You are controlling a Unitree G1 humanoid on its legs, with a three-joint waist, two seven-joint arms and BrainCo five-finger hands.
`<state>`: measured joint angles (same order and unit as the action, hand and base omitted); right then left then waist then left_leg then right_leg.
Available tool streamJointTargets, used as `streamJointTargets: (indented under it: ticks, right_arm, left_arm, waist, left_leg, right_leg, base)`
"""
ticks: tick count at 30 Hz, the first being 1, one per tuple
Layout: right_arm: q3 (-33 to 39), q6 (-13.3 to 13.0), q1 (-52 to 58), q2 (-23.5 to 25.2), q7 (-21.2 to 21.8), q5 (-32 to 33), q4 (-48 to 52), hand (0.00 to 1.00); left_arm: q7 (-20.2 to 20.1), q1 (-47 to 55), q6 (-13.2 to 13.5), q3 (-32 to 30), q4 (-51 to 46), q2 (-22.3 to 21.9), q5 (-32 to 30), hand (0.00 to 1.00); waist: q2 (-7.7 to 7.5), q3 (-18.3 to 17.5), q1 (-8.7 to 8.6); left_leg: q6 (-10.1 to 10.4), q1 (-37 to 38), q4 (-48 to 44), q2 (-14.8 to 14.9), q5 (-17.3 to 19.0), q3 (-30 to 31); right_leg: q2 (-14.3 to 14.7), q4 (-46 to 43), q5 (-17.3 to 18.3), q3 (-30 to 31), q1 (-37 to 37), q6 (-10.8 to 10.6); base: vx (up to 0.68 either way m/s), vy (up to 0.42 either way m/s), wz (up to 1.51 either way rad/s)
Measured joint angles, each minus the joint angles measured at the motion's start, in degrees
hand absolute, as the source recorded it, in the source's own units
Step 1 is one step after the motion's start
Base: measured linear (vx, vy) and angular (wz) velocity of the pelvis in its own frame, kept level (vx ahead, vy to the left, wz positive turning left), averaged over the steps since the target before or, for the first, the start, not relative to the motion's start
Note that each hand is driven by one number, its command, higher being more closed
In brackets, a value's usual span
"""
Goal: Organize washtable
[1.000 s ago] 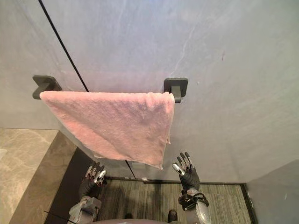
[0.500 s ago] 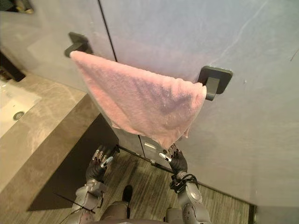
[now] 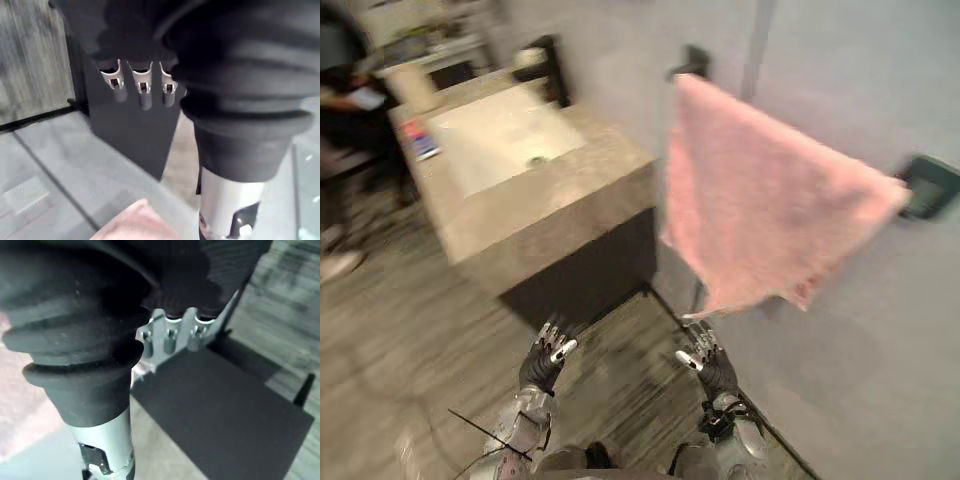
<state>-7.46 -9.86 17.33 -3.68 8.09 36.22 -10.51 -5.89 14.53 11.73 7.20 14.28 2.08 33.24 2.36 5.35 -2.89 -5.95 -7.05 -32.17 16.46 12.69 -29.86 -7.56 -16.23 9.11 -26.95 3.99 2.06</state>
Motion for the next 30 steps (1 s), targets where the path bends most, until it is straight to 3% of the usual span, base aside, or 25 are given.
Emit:
streamJointTargets:
  ticks: [1, 2, 4, 5, 6, 7, 8, 13, 16, 17, 18, 20, 22, 24, 26, 27, 29, 30]
  right_arm:
    - [0.40, -0.15, 0.00, 0.16, -0.01, 0.45, 0.21, 0.00]
    - [1.09, -0.46, -0.27, -0.06, -0.39, 1.51, 0.17, 0.00]
    - [2.31, -0.47, -0.44, 0.00, -0.59, 2.22, 0.01, 0.00]
    - [2.29, -0.48, -0.17, 0.12, -0.59, 2.21, -0.30, 0.00]
    - [2.63, -0.66, -0.27, 1.06, -0.58, 2.20, -0.99, 0.00]
    - [3.03, -0.80, -0.93, 1.53, -0.87, 2.19, -2.31, 0.00]
    - [3.35, -0.79, -1.14, 1.48, -1.03, 2.18, -2.83, 0.00]
    - [3.80, -0.79, -0.87, 2.93, -1.95, 2.00, -3.81, 0.00]
    - [4.28, -0.42, -0.86, 4.14, -2.20, 1.88, -3.95, 0.00]
    - [4.19, 0.14, -0.52, 4.62, -2.09, 1.94, -3.96, 0.00]
    - [4.11, 0.33, -0.54, 4.67, -2.01, 1.94, -3.96, 0.00]
    - [3.65, 0.47, 0.04, 4.78, -1.72, 1.92, -3.87, 0.00]
    - [2.84, 0.48, 1.08, 4.74, -1.64, 1.83, -3.87, 0.00]
    - [2.17, 0.51, 2.08, 4.30, -1.35, 0.85, -3.82, 0.00]
    - [1.27, 0.40, 2.12, 4.33, -0.34, 0.18, -3.80, 0.00]
    - [0.96, 0.39, 1.92, 4.23, -0.14, 0.17, -3.81, 0.00]
    - [0.46, 0.40, 0.42, 3.97, 0.15, -0.42, -4.09, 0.00]
    - [-0.07, 0.40, -0.65, 3.53, 0.15, -0.35, -4.41, 0.00]
  left_arm:
    - [0.08, 0.14, -0.12, 0.03, 0.42, 0.26, 0.00, 0.00]
    - [0.12, -0.27, -0.30, 1.39, 0.86, 0.57, 0.05, 0.00]
    - [0.16, 0.28, -0.40, 2.47, 0.80, 1.45, 0.09, 0.00]
    - [0.20, 0.89, -0.56, 2.41, 0.84, 1.62, 0.07, 0.00]
    - [0.30, 1.33, -0.68, 2.17, 0.82, 2.13, 0.07, 0.00]
    - [0.40, 1.41, -0.76, 2.07, 0.80, 2.75, 0.07, 0.00]
    - [0.45, 1.25, -0.94, 2.09, 1.00, 2.77, 0.07, 0.00]
    - [0.80, 1.20, -1.52, 2.15, 0.90, 3.73, -0.15, 0.00]
    - [0.82, 0.53, -1.59, 1.81, 0.86, 3.85, -0.40, 0.00]
    - [0.82, 0.32, -1.59, 1.05, 0.76, 3.96, -0.92, 0.00]
    - [0.83, 0.24, -1.58, 0.98, 0.76, 4.07, -1.45, 0.00]
    - [0.80, 0.22, -1.54, 1.13, 0.27, 4.68, -2.55, 0.00]
    - [0.79, 0.31, -1.50, 1.04, -0.41, 4.88, -2.57, 0.00]
    - [0.77, 0.46, -1.23, 0.62, -1.20, 4.02, -2.61, 0.00]
    - [0.80, 0.70, -0.94, 0.50, -1.74, 3.52, -2.86, 0.00]
    - [0.80, 0.66, -0.65, 0.47, -1.73, 3.23, -2.92, 0.00]
    - [0.85, 0.46, -0.07, -0.44, -1.21, 2.35, -2.94, 0.00]
    - [1.24, 0.92, -0.02, -1.34, -1.19, 1.42, -2.91, 0.00]
  waist:
    - [0.14, -0.19, -0.34]
    - [0.50, -0.38, -1.10]
    - [-0.68, -2.14, -1.05]
    - [-1.58, -3.25, -1.04]
    - [-1.59, -3.83, -0.94]
    - [-0.67, -3.81, -0.89]
    - [-0.87, -3.62, -1.18]
    - [-1.42, -3.05, -1.11]
    - [-1.94, -2.23, -0.87]
    - [-2.00, -1.16, -0.90]
    - [-1.81, -0.94, -0.86]
    - [-1.89, 0.36, -1.11]
    - [-2.71, 0.52, -1.45]
    - [-2.97, 0.71, -1.40]
    - [-3.98, 0.16, -1.37]
    - [-4.13, 0.06, -1.32]
    - [-4.28, -0.04, -1.04]
    - [-3.65, -0.06, -0.87]
  left_leg:
    - [0.75, 0.85, -0.08, 0.86, 0.14, -0.47]
    - [3.49, 1.28, 0.94, 1.49, -0.69, -0.29]
    - [5.87, -0.67, 8.55, -4.79, -3.36, 2.22]
    - [6.23, 0.43, 13.55, -6.97, -4.07, 4.36]
    - [4.99, 1.84, 18.07, -8.47, -3.66, 5.73]
    - [7.63, 1.80, 15.35, -5.34, -1.13, 4.25]
    - [8.47, 1.61, 15.64, -5.97, -1.68, 3.85]
    - [5.39, -0.02, 21.50, -12.32, -5.51, 6.14]
    - [3.64, 0.46, 25.04, -15.17, -7.90, 6.08]
    - [3.10, 0.66, 26.02, -15.89, -8.22, 6.16]
    - [3.02, 0.57, 26.60, -15.93, -8.21, 6.23]
    - [2.55, 0.69, 28.42, -15.98, -9.49, 7.50]
    - [2.74, 0.72, 29.34, -16.86, -10.01, 9.15]
    - [3.19, 1.10, 30.19, -17.94, -10.31, 12.10]
    - [4.26, 1.20, 31.57, -19.25, -11.86, 14.14]
    - [3.67, 1.16, 32.19, -19.75, -12.86, 14.99]
    - [3.01, 0.98, 34.41, -20.73, -14.71, 15.67]
    - [3.49, 1.21, 36.30, -20.72, -16.30, 15.80]
  right_leg:
    - [-0.68, -0.68, 0.00, -1.85, -0.06, 0.00]
    - [-2.30, -2.48, 0.04, -5.58, 0.02, -0.05]
    - [-5.07, -1.13, 0.45, -7.86, 0.73, -2.15]
    - [-5.93, 0.16, -0.49, -8.78, 0.77, -2.03]
    - [-7.07, 1.68, -2.53, -12.01, 0.43, -2.74]
    - [-7.55, 0.67, -4.01, -14.48, 0.25, -3.86]
    - [-8.53, 0.14, -4.27, -15.20, 0.24, -4.03]
    - [-12.58, 2.77, -14.81, -14.96, 1.80, -2.46]
    - [-12.78, 6.27, -19.69, -11.30, 2.30, -2.24]
    - [-12.09, 7.33, -20.39, -6.09, 3.05, -1.89]
    - [-11.14, 7.66, -20.13, -2.46, 3.62, -2.22]
    - [-5.62, 7.61, -16.22, 13.23, 4.33, -5.68]
    - [-3.08, 3.79, -11.65, 19.13, 4.19, -6.55]
    - [-0.55, -1.33, -5.00, 20.74, 3.27, -6.39]
    - [0.78, 2.03, -2.46, 21.30, 0.93, -5.32]
    - [1.13, 3.91, -2.04, 21.59, 0.06, -4.68]
    - [1.36, 7.84, -1.04, 22.59, -0.90, -4.94]
    - [1.47, 8.21, -1.47, 22.52, -0.73, -5.10]
  base:
    - [-0.15, 0.163, 1.74]
    - [-0.14, 0.189, 1.85]
    - [-0.17, 0.210, 1.69]
    - [-0.10, 0.173, 1.08]
    - [-0.09, 0.256, 1.05]
    - [-0.04, 0.201, 1.06]
    - [-0.07, 0.226, 0.87]
    - [-0.13, 0.269, 0.45]
    - [-0.12, 0.203, 0.07]
    - [-0.15, 0.161, -0.03]
    - [-0.15, 0.119, -0.06]
    - [-0.11, 0.050, 0.12]
    - [-0.07, 0.003, 0.42]
    - [-0.06, -0.019, 0.62]
    - [-0.03, -0.056, 0.59]
    - [-0.02, -0.087, 0.62]
    - [0.00, -0.065, 0.31]
    - [0.00, -0.039, 0.10]
